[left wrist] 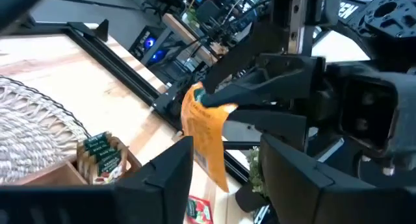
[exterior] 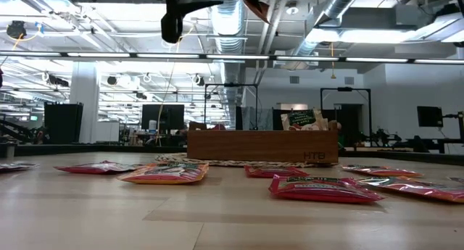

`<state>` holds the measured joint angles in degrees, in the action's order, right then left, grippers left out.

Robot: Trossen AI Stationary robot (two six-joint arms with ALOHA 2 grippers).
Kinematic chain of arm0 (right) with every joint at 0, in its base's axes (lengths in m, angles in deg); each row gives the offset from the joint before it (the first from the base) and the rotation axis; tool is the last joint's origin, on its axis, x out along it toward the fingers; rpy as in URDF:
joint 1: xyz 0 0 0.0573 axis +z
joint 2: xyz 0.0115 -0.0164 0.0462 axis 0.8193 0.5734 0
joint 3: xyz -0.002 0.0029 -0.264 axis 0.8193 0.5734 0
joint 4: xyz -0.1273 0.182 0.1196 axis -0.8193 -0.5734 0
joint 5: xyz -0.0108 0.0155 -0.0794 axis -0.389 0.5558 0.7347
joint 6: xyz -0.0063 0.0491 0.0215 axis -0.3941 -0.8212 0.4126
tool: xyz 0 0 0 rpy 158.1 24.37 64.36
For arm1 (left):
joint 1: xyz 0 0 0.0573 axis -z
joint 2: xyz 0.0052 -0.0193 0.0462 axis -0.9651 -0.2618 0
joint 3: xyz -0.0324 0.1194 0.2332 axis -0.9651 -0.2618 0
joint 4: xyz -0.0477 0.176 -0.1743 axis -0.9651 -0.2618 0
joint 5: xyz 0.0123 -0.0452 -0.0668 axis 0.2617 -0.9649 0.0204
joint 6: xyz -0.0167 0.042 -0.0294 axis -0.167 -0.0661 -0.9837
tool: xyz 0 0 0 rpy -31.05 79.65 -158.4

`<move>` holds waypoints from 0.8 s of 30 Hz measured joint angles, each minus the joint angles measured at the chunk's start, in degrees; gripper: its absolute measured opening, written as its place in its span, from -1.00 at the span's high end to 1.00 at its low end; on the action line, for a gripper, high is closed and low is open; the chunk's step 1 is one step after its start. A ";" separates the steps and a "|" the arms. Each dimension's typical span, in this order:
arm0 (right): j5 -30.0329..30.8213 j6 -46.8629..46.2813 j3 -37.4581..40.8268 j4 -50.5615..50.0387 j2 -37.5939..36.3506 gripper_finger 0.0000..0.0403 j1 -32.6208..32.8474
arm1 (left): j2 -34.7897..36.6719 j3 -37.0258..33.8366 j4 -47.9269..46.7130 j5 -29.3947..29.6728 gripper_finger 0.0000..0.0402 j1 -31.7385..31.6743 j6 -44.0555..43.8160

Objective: Pick & Place Tea
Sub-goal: Put the orange tea bag into the middle section of the wooden organizer

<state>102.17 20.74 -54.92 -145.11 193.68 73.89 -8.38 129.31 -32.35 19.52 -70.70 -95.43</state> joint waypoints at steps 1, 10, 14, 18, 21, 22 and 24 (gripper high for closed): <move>0.04 0.42 -0.33 0.37 0.00 1.00 -0.26 | 0.00 0.00 -0.04 0.00 0.14 -0.03 -0.04; -1.54 4.58 -0.41 4.77 -0.31 1.00 -2.44 | 0.00 0.00 -0.10 0.26 0.13 -1.17 -1.39; -1.86 5.66 -0.39 5.52 -0.11 1.00 -3.29 | 0.00 0.00 -0.44 0.53 0.13 -2.35 -1.64; -2.58 5.92 -0.37 6.38 -0.11 1.00 -4.27 | 0.00 0.00 -0.46 0.53 0.13 -3.46 -1.81; -3.94 6.15 -0.37 7.34 -0.11 1.00 -4.91 | -0.50 0.02 -0.51 0.48 0.13 -3.86 -1.89; -4.39 6.25 -0.37 7.37 -0.11 1.00 -5.07 | -0.52 0.02 -0.84 0.48 0.13 -3.87 -1.90; -4.72 6.25 -0.37 7.36 -0.11 1.00 -5.33 | -0.68 0.03 -0.38 0.41 0.13 -3.85 -1.92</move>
<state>97.45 26.99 -55.28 -137.75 193.57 68.55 -9.06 129.34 -32.73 19.93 -74.55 -97.36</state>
